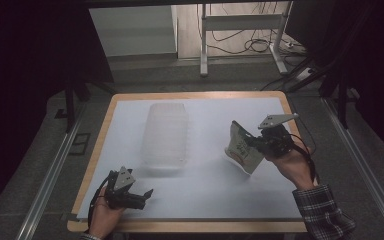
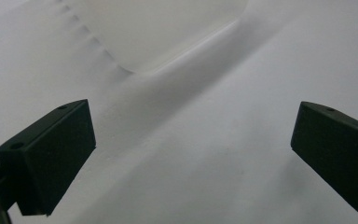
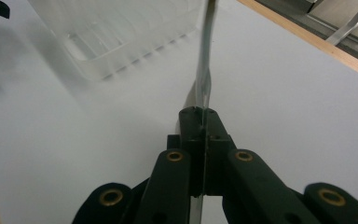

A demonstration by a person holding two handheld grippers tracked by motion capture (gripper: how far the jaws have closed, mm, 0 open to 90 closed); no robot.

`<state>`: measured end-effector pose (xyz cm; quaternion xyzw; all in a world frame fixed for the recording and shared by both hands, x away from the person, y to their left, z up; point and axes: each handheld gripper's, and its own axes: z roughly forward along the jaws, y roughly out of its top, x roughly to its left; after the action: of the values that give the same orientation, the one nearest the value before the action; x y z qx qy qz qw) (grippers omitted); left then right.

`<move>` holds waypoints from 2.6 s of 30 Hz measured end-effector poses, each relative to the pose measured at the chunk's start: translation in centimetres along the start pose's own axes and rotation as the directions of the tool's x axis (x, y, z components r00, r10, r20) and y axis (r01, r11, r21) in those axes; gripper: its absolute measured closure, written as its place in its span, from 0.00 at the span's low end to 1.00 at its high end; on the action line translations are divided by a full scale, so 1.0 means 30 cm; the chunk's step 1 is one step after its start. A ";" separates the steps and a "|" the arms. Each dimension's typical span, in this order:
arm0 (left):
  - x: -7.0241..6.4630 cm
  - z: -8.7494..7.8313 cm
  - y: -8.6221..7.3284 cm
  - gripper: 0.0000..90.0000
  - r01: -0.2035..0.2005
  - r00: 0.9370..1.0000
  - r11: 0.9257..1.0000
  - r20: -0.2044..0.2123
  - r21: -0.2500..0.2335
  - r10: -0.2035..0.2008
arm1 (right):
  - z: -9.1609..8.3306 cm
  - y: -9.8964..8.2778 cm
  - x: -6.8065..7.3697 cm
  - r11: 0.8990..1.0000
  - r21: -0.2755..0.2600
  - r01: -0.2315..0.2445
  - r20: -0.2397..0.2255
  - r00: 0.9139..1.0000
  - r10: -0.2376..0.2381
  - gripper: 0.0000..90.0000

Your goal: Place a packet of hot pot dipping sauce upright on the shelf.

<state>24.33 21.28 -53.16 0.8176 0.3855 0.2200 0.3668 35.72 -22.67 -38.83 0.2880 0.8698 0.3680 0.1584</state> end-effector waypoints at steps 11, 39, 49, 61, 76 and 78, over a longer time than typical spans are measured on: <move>0.001 0.000 0.000 0.00 0.004 1.000 1.000 0.001 -0.002 -0.004 | -0.004 0.049 0.001 0.999 -0.028 0.039 -0.052 0.998 -0.040 0.99; 0.003 -0.004 0.000 0.00 0.000 1.000 1.000 0.007 -0.005 0.000 | 0.082 0.249 0.139 0.978 -0.082 0.189 -0.228 0.952 -0.203 0.99; 0.000 -0.004 0.001 0.00 -0.001 1.000 1.000 0.011 -0.008 0.001 | 0.117 0.307 0.184 0.969 -0.095 0.226 -0.269 0.932 -0.244 0.99; -0.002 -0.003 0.001 0.00 -0.001 1.000 1.000 0.014 -0.007 0.001 | 0.203 0.367 0.230 0.961 -0.086 0.263 -0.289 0.917 -0.276 0.99; -0.002 -0.004 0.001 0.00 -0.002 1.000 1.000 0.015 -0.008 0.002 | 0.300 0.444 0.284 0.947 -0.087 0.310 -0.266 0.909 -0.322 0.99; -0.002 -0.003 0.001 0.00 -0.002 1.000 1.000 0.015 -0.007 0.003 | 0.306 0.449 0.288 0.946 -0.090 0.311 -0.269 0.907 -0.324 0.99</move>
<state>24.25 21.27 -53.09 0.8184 0.3808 0.2157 0.3723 38.60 -4.70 -35.77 0.0841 0.9100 0.3939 0.0981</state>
